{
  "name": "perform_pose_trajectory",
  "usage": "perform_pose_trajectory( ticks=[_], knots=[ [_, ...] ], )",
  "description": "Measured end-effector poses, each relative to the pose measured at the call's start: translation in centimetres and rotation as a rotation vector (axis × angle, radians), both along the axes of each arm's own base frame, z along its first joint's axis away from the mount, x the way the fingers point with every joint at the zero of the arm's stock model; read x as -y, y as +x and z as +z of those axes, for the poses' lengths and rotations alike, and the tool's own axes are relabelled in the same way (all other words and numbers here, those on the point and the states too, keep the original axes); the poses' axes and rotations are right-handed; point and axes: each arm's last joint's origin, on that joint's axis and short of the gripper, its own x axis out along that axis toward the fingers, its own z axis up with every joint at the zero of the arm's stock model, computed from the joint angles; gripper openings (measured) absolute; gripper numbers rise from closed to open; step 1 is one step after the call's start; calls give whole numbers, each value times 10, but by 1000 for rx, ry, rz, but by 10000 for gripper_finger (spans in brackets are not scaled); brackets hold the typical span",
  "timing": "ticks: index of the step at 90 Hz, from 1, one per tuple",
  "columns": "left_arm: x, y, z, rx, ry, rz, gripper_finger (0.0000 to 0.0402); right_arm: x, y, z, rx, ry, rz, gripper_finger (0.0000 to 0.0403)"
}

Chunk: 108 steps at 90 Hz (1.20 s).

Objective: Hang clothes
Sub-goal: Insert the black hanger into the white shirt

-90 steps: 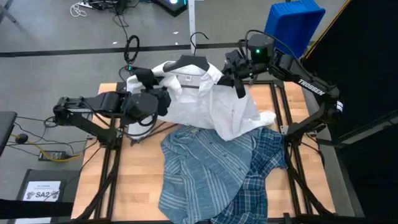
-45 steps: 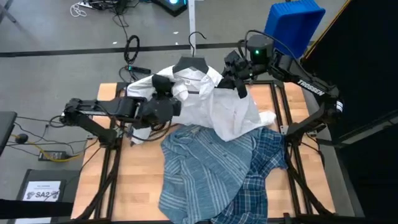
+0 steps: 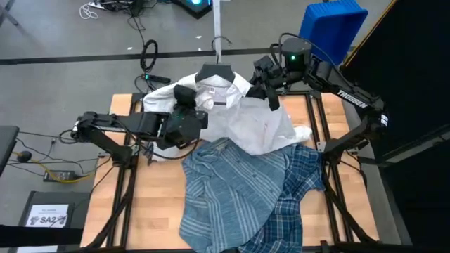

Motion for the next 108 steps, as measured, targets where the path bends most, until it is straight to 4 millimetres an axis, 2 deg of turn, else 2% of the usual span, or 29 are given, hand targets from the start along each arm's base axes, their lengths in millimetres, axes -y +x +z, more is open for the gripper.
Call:
perform_pose_trajectory(
  ticks=[14, 30, 48, 59, 68, 83, 108],
  knots=[
    [-9, 1, 2, 9, 10, 41, 0, 8, -5, 0, 6, -36, -17, 53],
    [-23, 1, 3, 11, 11, 91, 0, 17, -10, -1, -6, -36, -40, 81],
    [-34, 3, 7, 54, 0, 105, 0, 17, -12, -3, -17, 12, 26, 114],
    [-37, 5, 9, 86, -17, 82, 0, 14, -11, -5, -35, 31, 56, 119],
    [-37, 5, 9, 83, -15, 82, 1, 12, -10, -5, -37, 25, 64, 98],
    [-48, 4, 9, 72, -11, 120, 2, 15, -9, -5, -29, -49, -9, 16],
    [-84, 1, 18, 76, 12, 190, 3, 30, -5, 2, 51, -232, -237, 5]
  ],
)
